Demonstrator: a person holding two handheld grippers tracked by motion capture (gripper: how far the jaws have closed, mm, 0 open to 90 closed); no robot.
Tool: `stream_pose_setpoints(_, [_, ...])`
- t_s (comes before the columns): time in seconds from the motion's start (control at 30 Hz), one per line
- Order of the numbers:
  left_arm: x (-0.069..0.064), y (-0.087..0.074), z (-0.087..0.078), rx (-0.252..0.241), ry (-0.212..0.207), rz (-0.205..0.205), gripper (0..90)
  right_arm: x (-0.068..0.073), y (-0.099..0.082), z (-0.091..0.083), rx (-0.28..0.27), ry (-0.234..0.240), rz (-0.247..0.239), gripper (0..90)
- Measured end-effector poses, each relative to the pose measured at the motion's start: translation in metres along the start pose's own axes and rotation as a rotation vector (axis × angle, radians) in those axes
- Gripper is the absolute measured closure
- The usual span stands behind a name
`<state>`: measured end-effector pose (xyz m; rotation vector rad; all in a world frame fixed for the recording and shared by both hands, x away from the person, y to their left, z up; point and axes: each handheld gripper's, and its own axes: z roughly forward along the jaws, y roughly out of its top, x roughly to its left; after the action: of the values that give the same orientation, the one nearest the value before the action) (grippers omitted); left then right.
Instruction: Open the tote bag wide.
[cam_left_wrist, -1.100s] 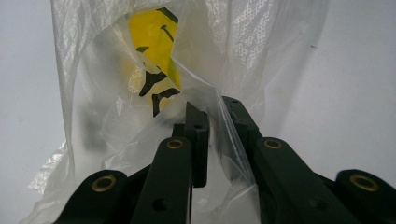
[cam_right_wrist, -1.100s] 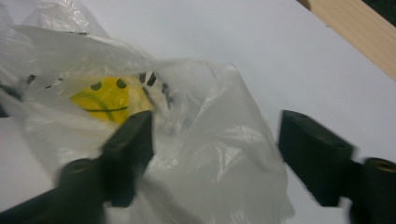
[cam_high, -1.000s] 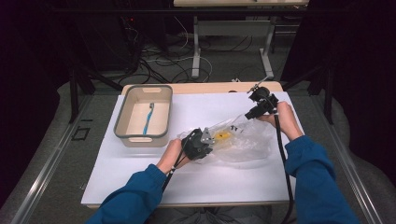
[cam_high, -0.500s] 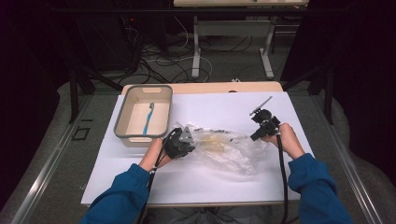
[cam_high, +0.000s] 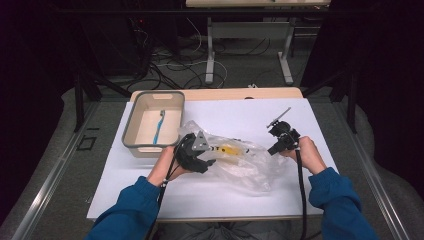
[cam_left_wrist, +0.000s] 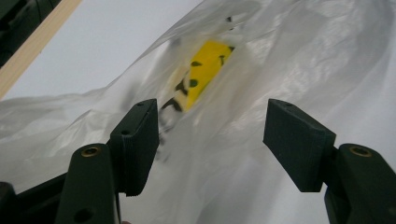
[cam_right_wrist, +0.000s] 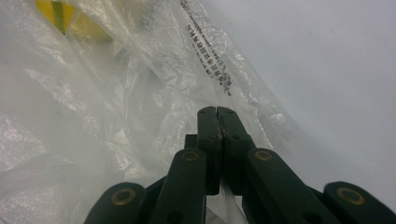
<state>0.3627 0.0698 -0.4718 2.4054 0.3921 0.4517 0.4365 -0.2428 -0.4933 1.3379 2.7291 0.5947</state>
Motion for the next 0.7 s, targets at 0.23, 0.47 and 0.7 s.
stream_pose_setpoints(0.23, [-0.011, -0.001, 0.03, 0.053, -0.054, 0.047, 68.2, 0.004, 0.002, -0.007, 0.001, 0.037, -0.017, 68.7])
stream_pose_setpoints(0.47, [-0.01, -0.003, 0.041, 0.074, -0.08, 0.064, 82.0, 0.003, 0.019, -0.023, -0.088, 0.03, -0.109, 33.0])
stream_pose_setpoints(0.7, [-0.009, -0.005, 0.047, 0.08, -0.086, 0.071, 85.8, 0.011, 0.043, -0.011, -0.064, 0.044, -0.167, 31.7])
